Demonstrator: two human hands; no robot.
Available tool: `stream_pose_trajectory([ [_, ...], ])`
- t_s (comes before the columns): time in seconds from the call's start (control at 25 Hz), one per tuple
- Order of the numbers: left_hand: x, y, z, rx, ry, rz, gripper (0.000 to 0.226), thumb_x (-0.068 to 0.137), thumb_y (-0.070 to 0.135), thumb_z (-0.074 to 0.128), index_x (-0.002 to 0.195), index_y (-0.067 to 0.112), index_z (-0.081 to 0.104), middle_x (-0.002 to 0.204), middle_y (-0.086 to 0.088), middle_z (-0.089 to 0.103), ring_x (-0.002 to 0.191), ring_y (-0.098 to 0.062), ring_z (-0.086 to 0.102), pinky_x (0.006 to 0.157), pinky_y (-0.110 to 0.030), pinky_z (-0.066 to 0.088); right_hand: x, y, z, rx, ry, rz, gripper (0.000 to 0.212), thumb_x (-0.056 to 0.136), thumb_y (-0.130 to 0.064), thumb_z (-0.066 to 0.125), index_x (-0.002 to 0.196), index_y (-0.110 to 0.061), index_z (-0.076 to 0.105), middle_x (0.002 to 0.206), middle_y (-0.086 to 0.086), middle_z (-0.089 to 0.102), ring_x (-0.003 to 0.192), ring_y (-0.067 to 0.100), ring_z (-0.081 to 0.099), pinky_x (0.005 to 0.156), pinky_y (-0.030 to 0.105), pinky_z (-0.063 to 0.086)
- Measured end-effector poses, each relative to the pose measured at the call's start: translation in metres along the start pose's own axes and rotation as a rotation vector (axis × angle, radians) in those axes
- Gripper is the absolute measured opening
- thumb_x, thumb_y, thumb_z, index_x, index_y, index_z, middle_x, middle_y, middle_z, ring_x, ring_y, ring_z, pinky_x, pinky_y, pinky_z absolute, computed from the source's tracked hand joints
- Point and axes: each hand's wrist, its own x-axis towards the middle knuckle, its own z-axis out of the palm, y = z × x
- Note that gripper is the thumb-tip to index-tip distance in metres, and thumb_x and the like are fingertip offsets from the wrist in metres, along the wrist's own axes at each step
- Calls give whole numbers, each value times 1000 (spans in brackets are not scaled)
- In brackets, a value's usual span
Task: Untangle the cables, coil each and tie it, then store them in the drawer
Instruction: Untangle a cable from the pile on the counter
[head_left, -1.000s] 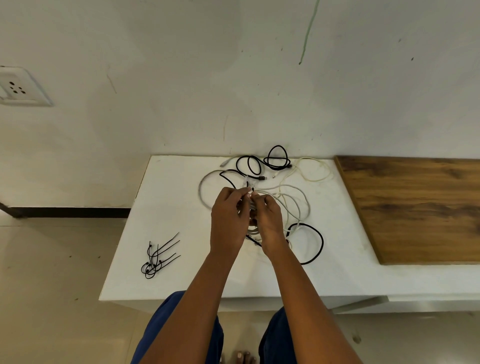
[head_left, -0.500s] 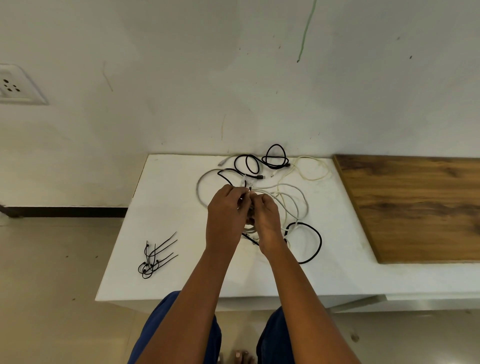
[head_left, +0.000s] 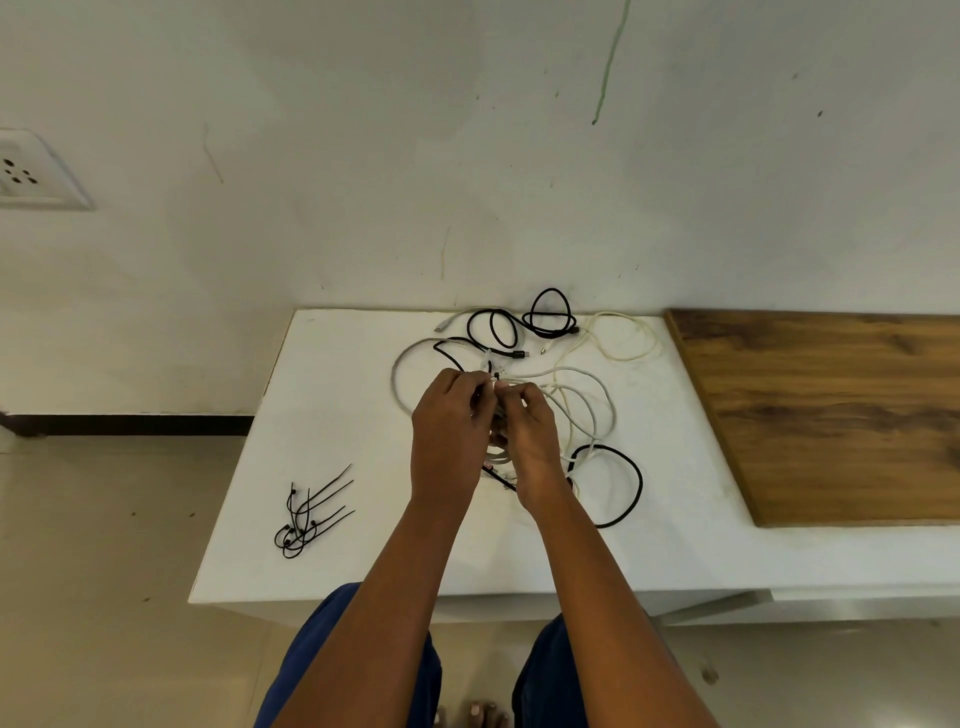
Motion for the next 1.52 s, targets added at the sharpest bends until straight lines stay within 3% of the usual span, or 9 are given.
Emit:
stream_pose_trajectory([
  [0.36,0,1,-2,6,-32,4,14,89,7,62,100,3,69,92,-9,66,81,-21,63,73,-28,51,-1,0,-1,-9,-19,-19,18,95,-24,50,80,-14,52,80,13,60,74,22,54,64,30,47],
  [0.56,0,3,-2,-12,-24,-21,14,89,10,61,99,4,69,92,-8,65,79,-18,63,72,-20,47,-2,-3,-1,58,-31,-6,19,96,-27,50,81,-17,55,78,6,61,60,10,54,51,18,44],
  [0.76,1,2,-2,-19,-7,-29,14,89,10,62,99,4,69,91,-8,65,78,-18,63,71,-14,43,-2,-4,-3,97,-33,21,13,92,-26,58,89,-13,61,84,12,62,72,21,51,62,27,44],
  [0.92,1,1,-1,-79,19,-60,12,89,9,62,98,4,69,90,-9,66,78,-18,63,73,-16,45,-2,-5,-4,95,-30,8,8,92,-24,58,89,-18,62,76,2,62,53,6,47,54,19,43],
  [1.08,3,-3,0,-175,10,-122,13,88,9,64,99,7,70,91,-5,68,81,-16,65,77,-23,51,-3,-5,-4,92,-25,22,4,91,-23,59,90,-21,62,72,-4,60,47,2,45,56,20,44],
  [1.32,7,-7,-3,-305,-52,-291,17,87,13,66,103,12,71,96,0,69,86,-8,63,72,-4,44,-2,-7,-7,-9,-72,-70,10,92,-19,57,98,-19,66,76,-7,64,53,-5,55,53,9,42],
  [1.44,8,-7,-6,-404,-102,-431,20,87,15,66,106,13,70,99,1,71,92,-10,65,77,-8,47,-3,-6,-8,-46,-116,-107,7,93,-19,56,94,-20,62,61,-15,63,52,-5,56,51,6,41],
  [1.52,7,-6,-9,-378,-114,-422,19,87,17,65,105,14,71,98,2,71,92,-9,65,78,-9,47,-3,-5,-8,-54,-130,-122,8,93,-21,55,91,-24,62,61,-16,64,56,-6,57,54,6,42],
])
